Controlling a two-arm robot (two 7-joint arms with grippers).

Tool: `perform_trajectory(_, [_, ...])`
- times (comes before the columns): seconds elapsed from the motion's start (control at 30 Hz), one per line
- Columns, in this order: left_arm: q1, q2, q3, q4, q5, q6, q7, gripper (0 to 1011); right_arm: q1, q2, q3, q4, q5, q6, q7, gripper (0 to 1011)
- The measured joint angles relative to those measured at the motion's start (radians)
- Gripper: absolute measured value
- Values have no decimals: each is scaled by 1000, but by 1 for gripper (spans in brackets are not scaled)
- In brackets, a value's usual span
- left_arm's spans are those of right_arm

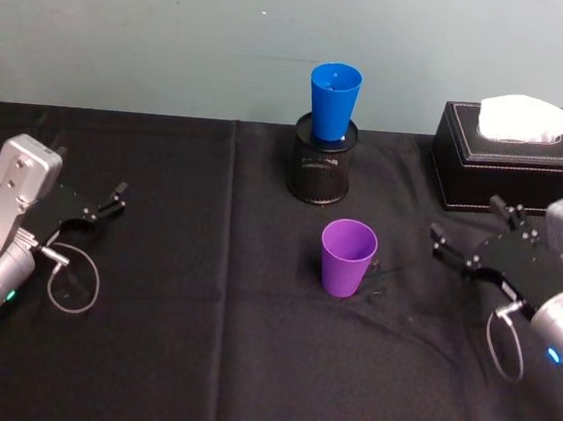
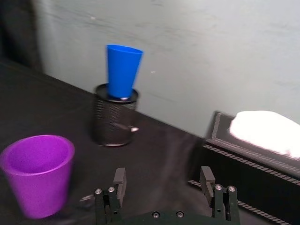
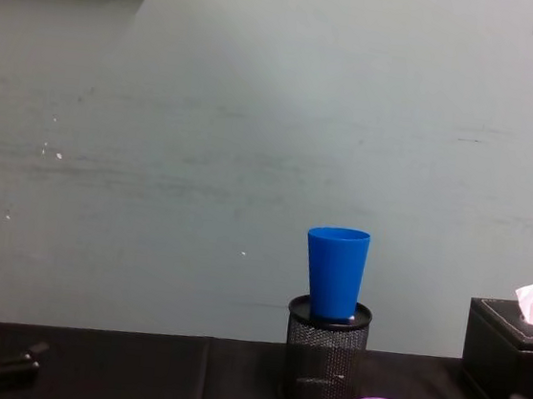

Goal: Pick up one cup with a gripper and tap it against the other cup.

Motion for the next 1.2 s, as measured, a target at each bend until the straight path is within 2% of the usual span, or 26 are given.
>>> perform_trajectory(0.03, [0,0,0,0,0,0,0,1005,-14,6,6,-9,27,0,32,1002])
perform_trajectory(0.13, [0,0,0,0,0,0,0,1005,-33,16,10,-20,65,0,88,1002])
perform_trajectory(0.17, [0,0,0,0,0,0,0,1005,-42,24,10,-24,85,0,130,1002])
perform_trajectory(0.33, [0,0,0,0,0,0,0,1005,-60,41,-5,-29,111,-4,238,1002])
perform_trajectory(0.43, [0,0,0,0,0,0,0,1005,-60,39,-14,-23,107,-3,258,1002])
perform_trajectory(0.83, [0,0,0,0,0,0,0,1005,-35,-13,-31,24,92,-17,328,1002])
perform_trajectory(1.2, [0,0,0,0,0,0,0,1005,20,-90,-33,83,99,-8,382,1002])
